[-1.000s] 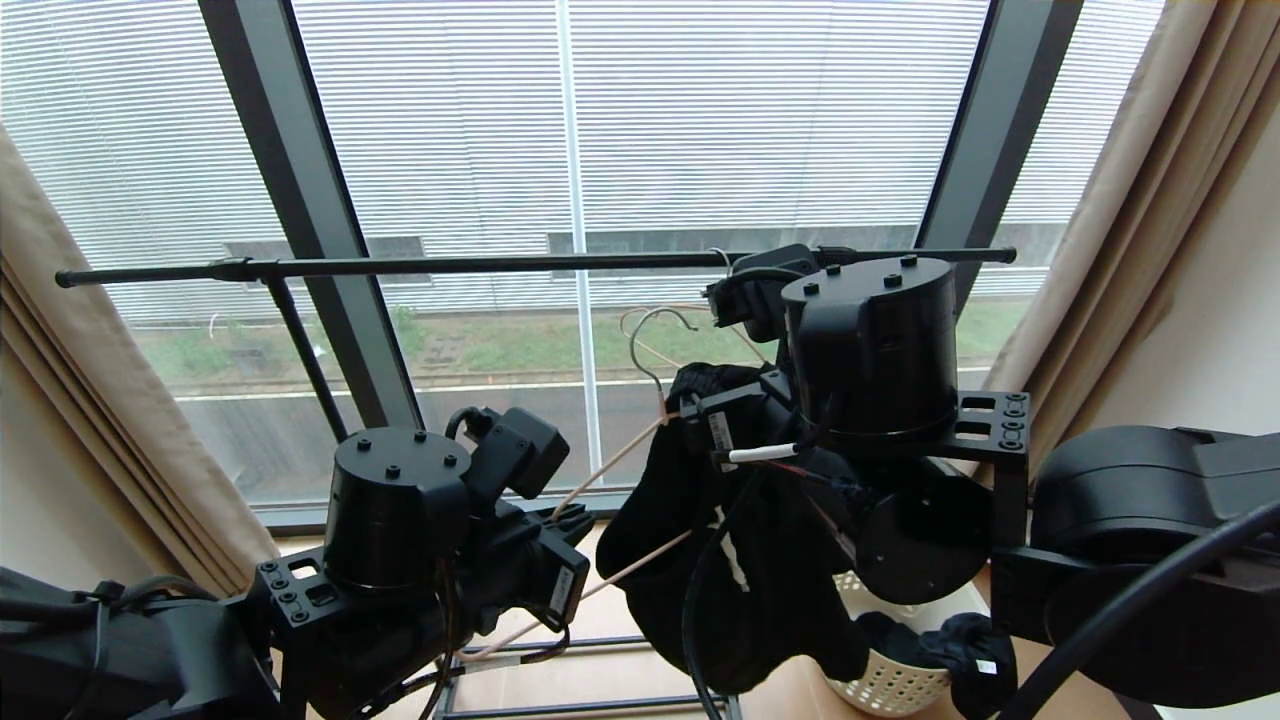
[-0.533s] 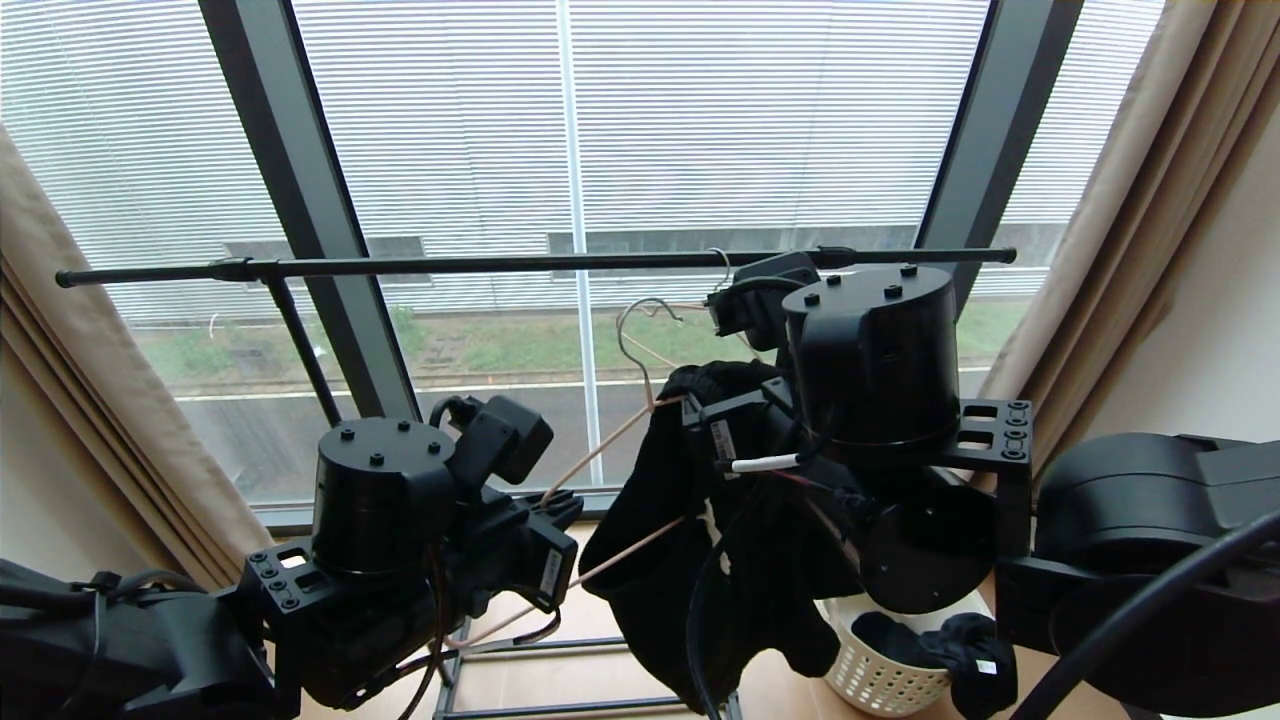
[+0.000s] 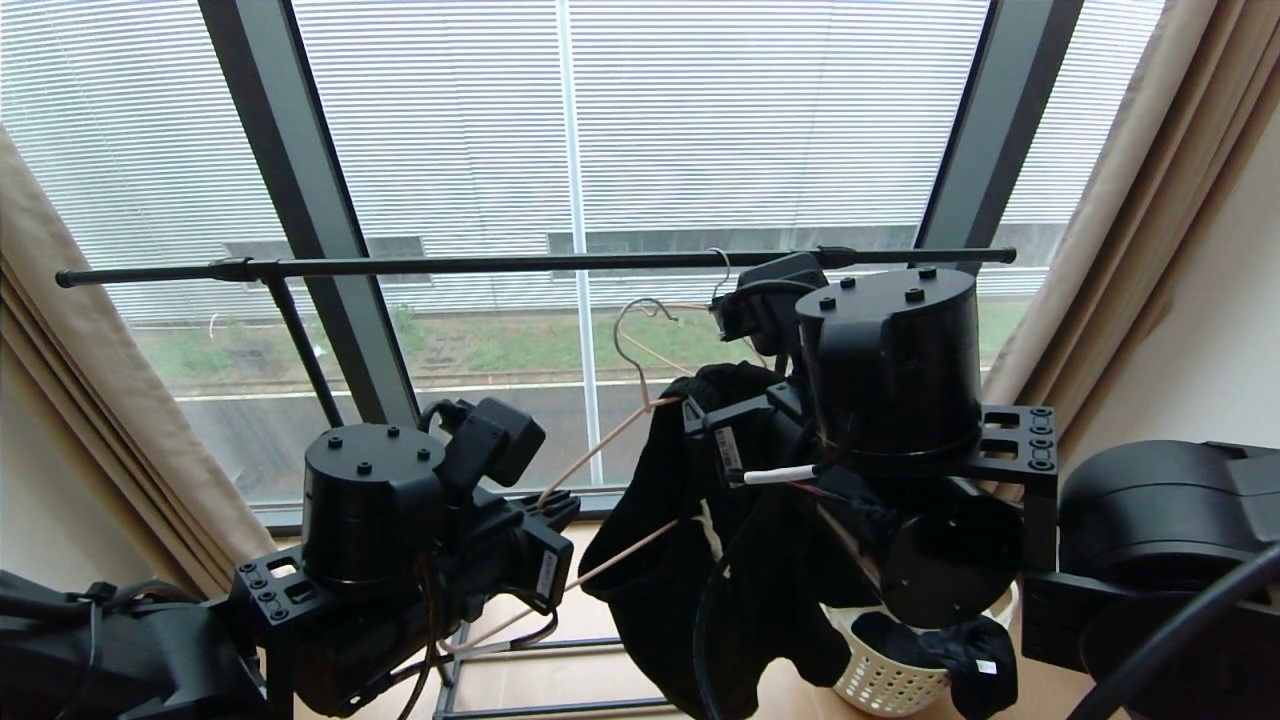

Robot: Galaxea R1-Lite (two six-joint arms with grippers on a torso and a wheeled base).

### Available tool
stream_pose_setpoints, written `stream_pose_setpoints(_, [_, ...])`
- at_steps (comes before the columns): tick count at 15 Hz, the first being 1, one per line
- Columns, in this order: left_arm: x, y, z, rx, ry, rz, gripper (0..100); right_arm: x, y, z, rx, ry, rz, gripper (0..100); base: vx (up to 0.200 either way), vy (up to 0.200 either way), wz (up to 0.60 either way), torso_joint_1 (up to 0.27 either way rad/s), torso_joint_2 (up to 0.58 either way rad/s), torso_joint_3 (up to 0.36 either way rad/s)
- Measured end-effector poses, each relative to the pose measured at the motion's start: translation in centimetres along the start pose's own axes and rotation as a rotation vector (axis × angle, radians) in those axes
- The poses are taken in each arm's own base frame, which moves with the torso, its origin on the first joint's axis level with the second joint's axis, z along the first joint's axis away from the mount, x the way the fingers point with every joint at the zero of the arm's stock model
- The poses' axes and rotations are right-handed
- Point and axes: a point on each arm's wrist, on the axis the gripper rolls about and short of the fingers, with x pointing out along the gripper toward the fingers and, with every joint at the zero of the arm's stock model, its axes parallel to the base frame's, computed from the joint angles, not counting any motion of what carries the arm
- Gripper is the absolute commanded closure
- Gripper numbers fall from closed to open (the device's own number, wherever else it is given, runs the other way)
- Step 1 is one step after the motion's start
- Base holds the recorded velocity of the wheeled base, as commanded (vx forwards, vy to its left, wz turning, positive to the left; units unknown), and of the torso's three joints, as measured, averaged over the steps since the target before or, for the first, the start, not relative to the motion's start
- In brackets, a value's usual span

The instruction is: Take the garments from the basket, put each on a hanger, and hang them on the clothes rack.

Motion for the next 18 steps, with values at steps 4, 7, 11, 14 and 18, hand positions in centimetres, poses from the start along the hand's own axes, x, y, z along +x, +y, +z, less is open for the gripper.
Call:
stream_pose_setpoints(4, [-0.2, 0.2, -0.1, 0.000, 0.003, 0.006, 100, -0.6, -0.4, 0.4, 0.009, -0.010, 0.023, 0, 0.000, 0.000, 0.00, 0.000, 0.00, 0.000])
stream_pose_setpoints(7, [-0.9, 0.7, -0.5, 0.001, 0.012, 0.018, 100, -1.5, -1.8, 0.4, -0.028, -0.006, 0.200, 0, 0.000, 0.000, 0.00, 0.000, 0.00, 0.000])
stream_pose_setpoints(11, [-2.5, 0.9, -1.1, 0.020, 0.020, 0.013, 100, -2.3, -6.9, -0.4, -0.140, -0.017, 0.357, 0, 0.000, 0.000, 0.00, 0.000, 0.00, 0.000])
stream_pose_setpoints(14, [-3.8, 0.9, -1.7, 0.044, 0.024, -0.040, 100, -2.1, -10.3, -1.1, -0.205, -0.023, 0.454, 0, 0.000, 0.000, 0.00, 0.000, 0.00, 0.000])
stream_pose_setpoints(18, [-5.3, 0.6, -2.6, 0.108, -0.026, -0.075, 100, -1.8, -13.3, -3.5, -0.363, 0.050, 0.623, 0, 0.000, 0.000, 0.00, 0.000, 0.00, 0.000])
